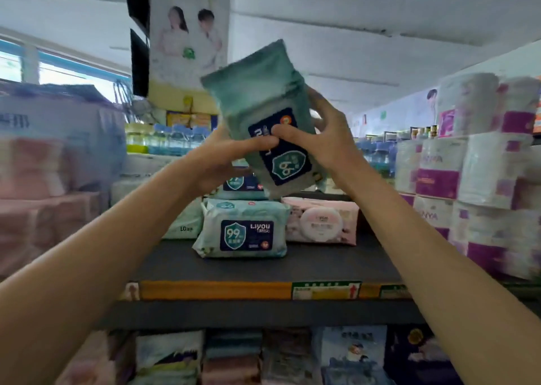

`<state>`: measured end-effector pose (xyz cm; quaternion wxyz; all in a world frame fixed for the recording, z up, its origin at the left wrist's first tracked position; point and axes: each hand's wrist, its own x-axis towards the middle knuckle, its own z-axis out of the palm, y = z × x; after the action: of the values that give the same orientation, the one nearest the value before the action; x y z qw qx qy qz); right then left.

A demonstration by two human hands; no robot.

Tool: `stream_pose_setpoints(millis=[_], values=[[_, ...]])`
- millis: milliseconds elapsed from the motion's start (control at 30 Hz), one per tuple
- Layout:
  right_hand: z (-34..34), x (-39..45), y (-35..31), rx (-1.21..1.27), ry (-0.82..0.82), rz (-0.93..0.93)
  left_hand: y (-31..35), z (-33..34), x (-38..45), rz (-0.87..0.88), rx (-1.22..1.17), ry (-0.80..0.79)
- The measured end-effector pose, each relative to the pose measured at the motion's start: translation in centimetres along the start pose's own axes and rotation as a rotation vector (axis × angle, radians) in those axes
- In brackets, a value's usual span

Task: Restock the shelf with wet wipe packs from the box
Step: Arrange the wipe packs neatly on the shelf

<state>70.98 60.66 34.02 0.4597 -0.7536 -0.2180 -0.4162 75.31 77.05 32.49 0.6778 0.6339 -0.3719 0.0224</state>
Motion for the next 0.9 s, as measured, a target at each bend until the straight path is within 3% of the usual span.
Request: stream_pose_setpoints(millis=[67, 167, 300, 400, 500, 567, 667, 767, 833, 900], values=[[1.0, 1.4, -0.8, -0.249, -0.148, -0.131, -1.6, -1.1, -0.1, -0.04, -0.17, -0.005], [2.3, 2.3, -1.0, -0.541, -0.134, -0.334, -3.3, -1.3, 0.3, -0.04, -0.384, 0.118], [2.9, 0.4, 3.1, -1.002, -0.182, -0.304, -3.1, -1.8, 1.1, -0.053, -0.449, 0.223], [3.3, 0.6, 5.4, -0.974, -0.087, -0.373, -3.1, -3.0, 1.2, -0.077, -0.427, 0.177], [3.3, 1.9, 6.0, -0.881, -0.168, -0.369, -3.1, -4.4, 1.2, -0.104, -0.417, 0.217], [3.3, 2.3, 6.3, -0.786, -0.169, -0.35, -3.3, -4.3, 1.2, -0.084, -0.341, 0.23], [5.4, 2.0, 5.8, -0.564, -0.029, -0.315, -2.7, -2.3, 2.0, 0.055, -0.141, 0.259], [5.5, 2.0, 5.0, -0.363, -0.082, -0.285, -0.5, -2.2, 3.1, 0.168, -0.003, 0.392], [3.2, 2.6, 4.7, -0.474, -0.149, -0.349, 1.0, -3.7, 3.7, 0.209, 0.23, 0.364], [1.3, 3.4, 5.0, -0.81, -0.014, -0.51, 2.4, -4.8, 3.9, 0.218, 0.541, 0.241]])
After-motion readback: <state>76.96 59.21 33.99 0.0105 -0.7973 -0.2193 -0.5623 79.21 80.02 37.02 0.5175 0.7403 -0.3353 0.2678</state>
